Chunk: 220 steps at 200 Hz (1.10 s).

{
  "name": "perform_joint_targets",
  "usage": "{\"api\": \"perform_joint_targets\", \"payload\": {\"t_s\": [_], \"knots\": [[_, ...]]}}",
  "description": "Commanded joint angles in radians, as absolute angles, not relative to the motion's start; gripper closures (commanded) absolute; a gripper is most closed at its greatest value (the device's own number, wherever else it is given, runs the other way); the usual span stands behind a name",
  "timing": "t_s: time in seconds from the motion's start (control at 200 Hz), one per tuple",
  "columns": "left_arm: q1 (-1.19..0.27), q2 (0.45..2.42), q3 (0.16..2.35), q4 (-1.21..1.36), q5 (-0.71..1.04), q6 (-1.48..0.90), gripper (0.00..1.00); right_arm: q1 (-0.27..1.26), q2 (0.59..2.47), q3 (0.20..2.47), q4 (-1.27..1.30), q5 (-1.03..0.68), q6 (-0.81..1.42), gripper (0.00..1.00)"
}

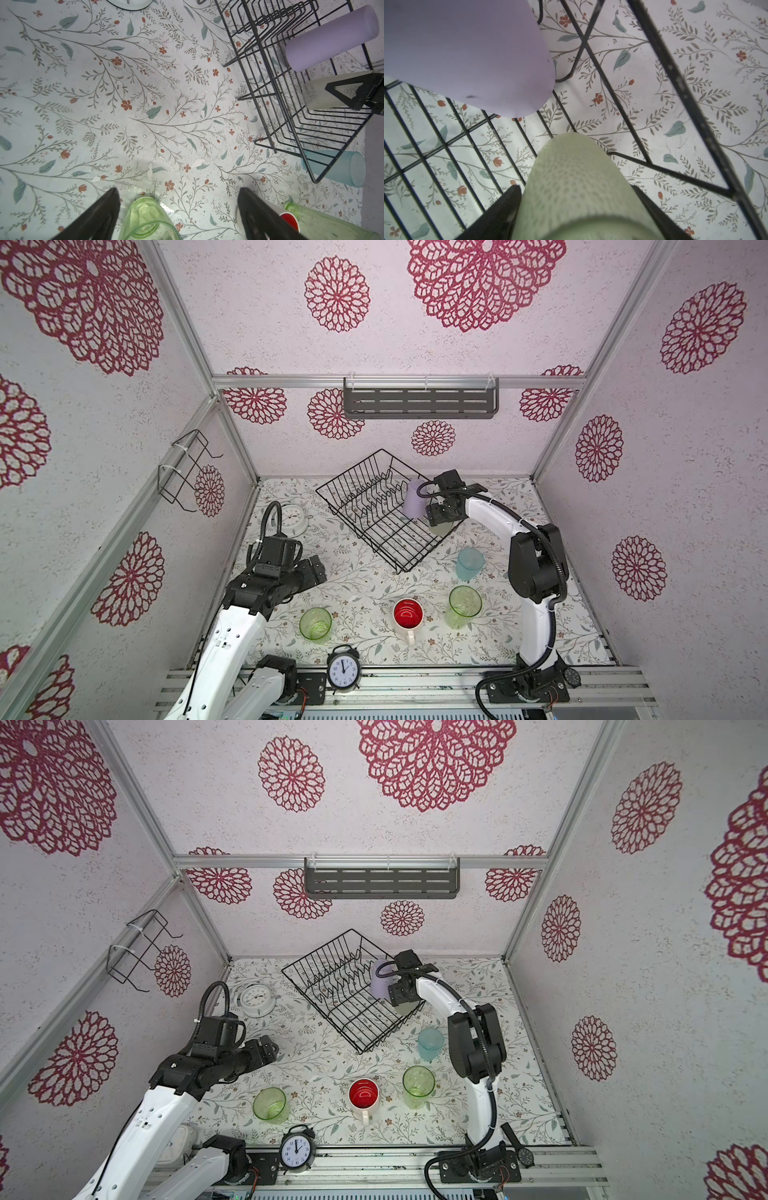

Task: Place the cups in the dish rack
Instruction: 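Lower the pale green cup into the rack while the left gripper reaches forward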

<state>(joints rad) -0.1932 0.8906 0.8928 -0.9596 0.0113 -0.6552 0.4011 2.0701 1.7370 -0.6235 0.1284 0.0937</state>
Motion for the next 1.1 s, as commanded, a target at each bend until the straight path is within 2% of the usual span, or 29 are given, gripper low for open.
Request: {"api": "perform_joint_targets", "payload": {"t_s": [0.0, 0.13, 0.38, 0.606, 0.676, 0.761, 0.946, 1.096], "knots": [[-0.186, 0.882, 0.925, -1.026, -0.009, -0.668, 0.07, 0.391, 2.053, 1.753, -0.608, 0.143, 0.074, 0.20], [-0.186, 0.849, 0.912, -1.037, -0.008, -0.679, 0.07, 0.391, 2.040, 1.747, -0.585, 0.140, 0.078, 0.25], [-0.186, 0.825, 0.890, -1.038, 0.003, -0.708, 0.07, 0.390, 2.044, 1.767, -0.579, 0.132, 0.083, 0.25], [-0.186, 0.834, 0.880, -1.103, 0.006, -0.770, 0.09, 0.390, 2.040, 1.745, -0.572, 0.121, 0.086, 0.16], [-0.186, 0.836, 0.882, -1.136, 0.011, -0.792, 0.10, 0.391, 2.027, 1.738, -0.565, 0.108, 0.093, 0.08], [-0.186, 0.829, 0.884, -1.186, 0.002, -0.830, 0.15, 0.390, 2.005, 1.735, -0.557, 0.097, 0.117, 0.01], [-0.186, 0.782, 0.887, -1.311, -0.091, -0.913, 0.26, 0.391, 1.918, 1.702, -0.527, 0.054, 0.172, 0.01], [-0.186, 0.744, 0.869, -1.354, -0.050, -0.947, 0.32, 0.391, 1.804, 1.615, -0.467, 0.014, 0.215, 0.01]]}}
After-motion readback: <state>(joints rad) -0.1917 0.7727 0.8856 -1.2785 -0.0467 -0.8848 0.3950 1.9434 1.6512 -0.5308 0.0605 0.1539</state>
